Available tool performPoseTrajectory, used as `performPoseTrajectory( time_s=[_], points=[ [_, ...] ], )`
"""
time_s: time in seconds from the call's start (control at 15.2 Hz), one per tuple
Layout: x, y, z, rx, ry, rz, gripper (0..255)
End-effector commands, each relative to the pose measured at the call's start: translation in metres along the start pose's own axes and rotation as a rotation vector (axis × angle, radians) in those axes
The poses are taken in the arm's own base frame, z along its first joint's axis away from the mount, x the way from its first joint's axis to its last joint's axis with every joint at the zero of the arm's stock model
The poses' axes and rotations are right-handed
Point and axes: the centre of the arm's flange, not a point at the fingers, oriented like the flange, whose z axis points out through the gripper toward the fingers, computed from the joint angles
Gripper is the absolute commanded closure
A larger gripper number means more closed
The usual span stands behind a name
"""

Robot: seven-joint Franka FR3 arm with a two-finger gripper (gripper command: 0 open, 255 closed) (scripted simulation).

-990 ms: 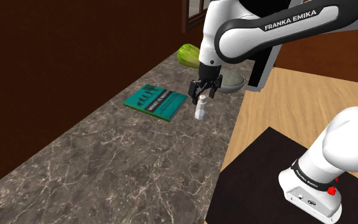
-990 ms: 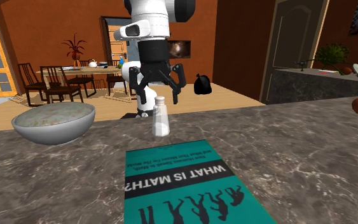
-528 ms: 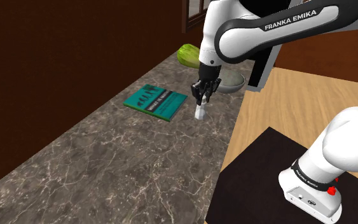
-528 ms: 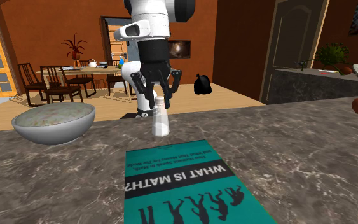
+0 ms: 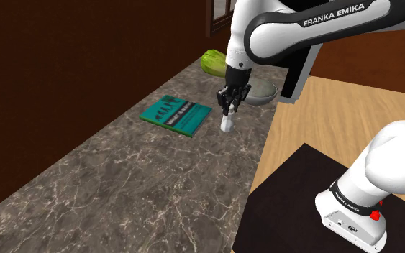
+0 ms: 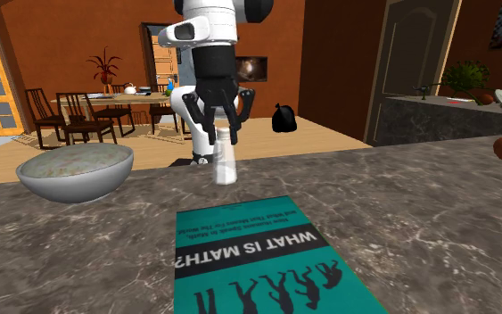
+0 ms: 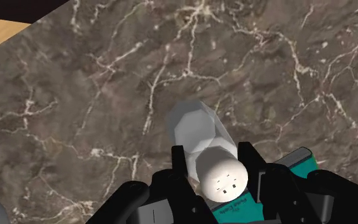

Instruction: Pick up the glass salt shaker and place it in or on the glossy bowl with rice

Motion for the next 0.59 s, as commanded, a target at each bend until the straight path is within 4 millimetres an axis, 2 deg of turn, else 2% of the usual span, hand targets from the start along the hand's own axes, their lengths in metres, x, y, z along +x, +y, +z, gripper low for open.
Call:
performPoseTrajectory(
  time_s=[0.0,0.53],
  points=[
    [0.000,-0.002,-0.010,0.000,0.000,0.000,255],
    [0.001,-0.005,-0.053,0.000,0.000,0.000,255]
  ],
)
